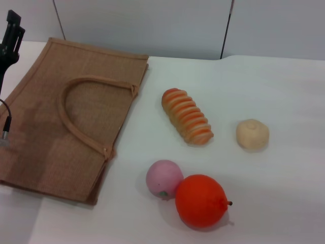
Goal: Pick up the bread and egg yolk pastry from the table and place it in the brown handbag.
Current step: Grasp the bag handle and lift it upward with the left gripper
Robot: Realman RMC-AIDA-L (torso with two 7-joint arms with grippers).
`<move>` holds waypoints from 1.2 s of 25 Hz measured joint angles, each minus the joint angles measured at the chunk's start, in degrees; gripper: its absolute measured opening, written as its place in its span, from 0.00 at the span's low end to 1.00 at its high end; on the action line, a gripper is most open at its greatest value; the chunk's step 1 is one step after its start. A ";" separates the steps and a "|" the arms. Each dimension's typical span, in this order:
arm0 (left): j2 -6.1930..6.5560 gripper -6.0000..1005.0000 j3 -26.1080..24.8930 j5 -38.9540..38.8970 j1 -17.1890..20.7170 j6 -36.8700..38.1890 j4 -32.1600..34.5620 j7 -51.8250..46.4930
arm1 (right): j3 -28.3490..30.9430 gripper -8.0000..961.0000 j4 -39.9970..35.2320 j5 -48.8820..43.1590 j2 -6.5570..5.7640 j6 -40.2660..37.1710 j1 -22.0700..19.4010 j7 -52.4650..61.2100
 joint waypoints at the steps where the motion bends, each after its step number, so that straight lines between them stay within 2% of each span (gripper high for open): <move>1: 0.00 0.83 0.00 0.00 0.00 0.01 0.00 0.00 | 0.00 0.91 0.00 0.00 0.00 -0.10 0.00 0.03; 15: 0.02 0.83 0.08 0.03 -0.32 1.37 0.11 -0.17 | 0.25 0.91 0.00 0.03 -0.01 0.17 -0.18 0.07; 19: 0.28 0.83 2.11 0.18 -0.38 1.46 0.20 -2.20 | 0.26 0.91 0.00 0.03 -0.07 0.17 -0.36 0.07; 24: 0.59 0.82 5.45 0.41 -1.45 1.81 2.43 -11.58 | 0.27 0.91 -0.17 0.11 -0.23 0.19 -1.10 0.07; 26: 0.66 0.82 7.00 0.90 -1.80 2.38 5.10 -17.25 | 0.26 0.91 -0.27 0.11 -0.26 0.19 -1.25 0.07; 30: 0.66 0.82 10.32 4.44 -2.51 3.92 14.58 -34.98 | 0.13 0.91 -0.42 0.02 -0.27 0.19 -1.18 0.07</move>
